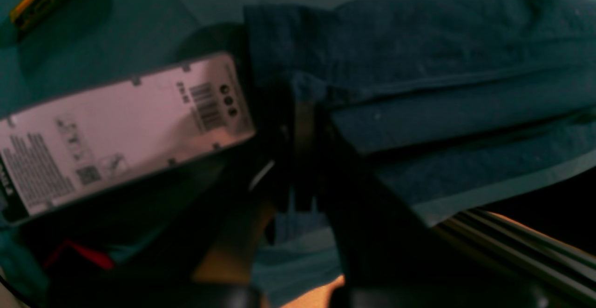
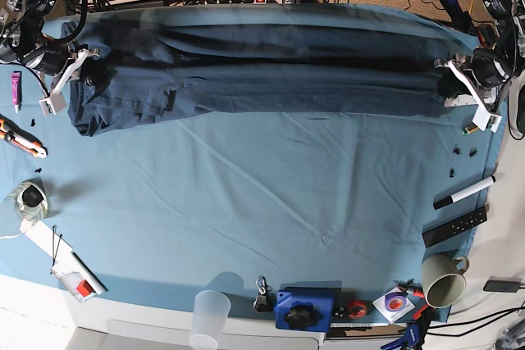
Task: Fold the T-shirt properly
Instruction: 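Lift and fold the held edge over with both grippers, making a long strip, then release the strip with the left gripper and regrasp its end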
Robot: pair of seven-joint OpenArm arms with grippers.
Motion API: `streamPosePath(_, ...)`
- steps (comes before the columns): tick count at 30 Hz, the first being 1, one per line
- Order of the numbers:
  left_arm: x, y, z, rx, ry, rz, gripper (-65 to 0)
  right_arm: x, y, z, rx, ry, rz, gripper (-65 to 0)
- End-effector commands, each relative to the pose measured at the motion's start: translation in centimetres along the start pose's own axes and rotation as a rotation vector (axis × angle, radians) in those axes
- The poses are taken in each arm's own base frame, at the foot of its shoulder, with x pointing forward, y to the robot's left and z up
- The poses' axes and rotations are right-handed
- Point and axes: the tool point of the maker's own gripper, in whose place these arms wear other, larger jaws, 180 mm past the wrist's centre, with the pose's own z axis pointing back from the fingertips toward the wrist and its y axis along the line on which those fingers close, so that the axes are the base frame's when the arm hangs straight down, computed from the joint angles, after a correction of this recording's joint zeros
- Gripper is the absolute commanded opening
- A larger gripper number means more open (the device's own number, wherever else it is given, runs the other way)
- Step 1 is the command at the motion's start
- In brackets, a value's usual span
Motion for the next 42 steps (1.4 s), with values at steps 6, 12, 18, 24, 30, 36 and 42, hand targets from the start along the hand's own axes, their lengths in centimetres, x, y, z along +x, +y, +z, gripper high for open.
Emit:
streamPosePath(6, 1.0, 0.5, 0.6, 0.019, -0.024, -0.027, -44.7, 1.0, 0.2, 0.9, 0.018, -0.014, 0.022, -53.8)
streamPosePath(12, -0.4, 0.5, 0.7, 0.024, 0.026, -0.010, -31.5, 0.9, 0.2, 0.9, 0.017, -0.013, 0.022, -51.7)
streamPosePath(18, -3.3, 1.2, 0.9, 0.068, 0.092, 0.034, -31.5, 0.9, 0.2, 0.9, 0.017, -0.013, 0.022, -51.7)
streamPosePath(24, -3.0, 0.9, 0.6, 0.063, 0.058, 0.062, -31.5, 0.9, 0.2, 0.9, 0.017, -0.013, 0.022, -51.7)
streamPosePath(30, -2.5, -0.3, 0.3, -0.001, 0.029, 0.077, -31.5, 0.8, 0.0, 0.9, 0.008, -0.006, 0.023, -51.7)
streamPosePath(36, -0.6, -1.0, -0.3, -0.020, -0.044, 0.088, -31.5, 0.8, 0.0, 0.9, 0.008, -0.006, 0.024, -51.7)
streamPosePath(42, -1.5, -0.1, -1.3, 0.079, -0.032, 0.162, -31.5, 0.6, -0.2, 0.9, -0.003, 0.004, 0.026, -51.7)
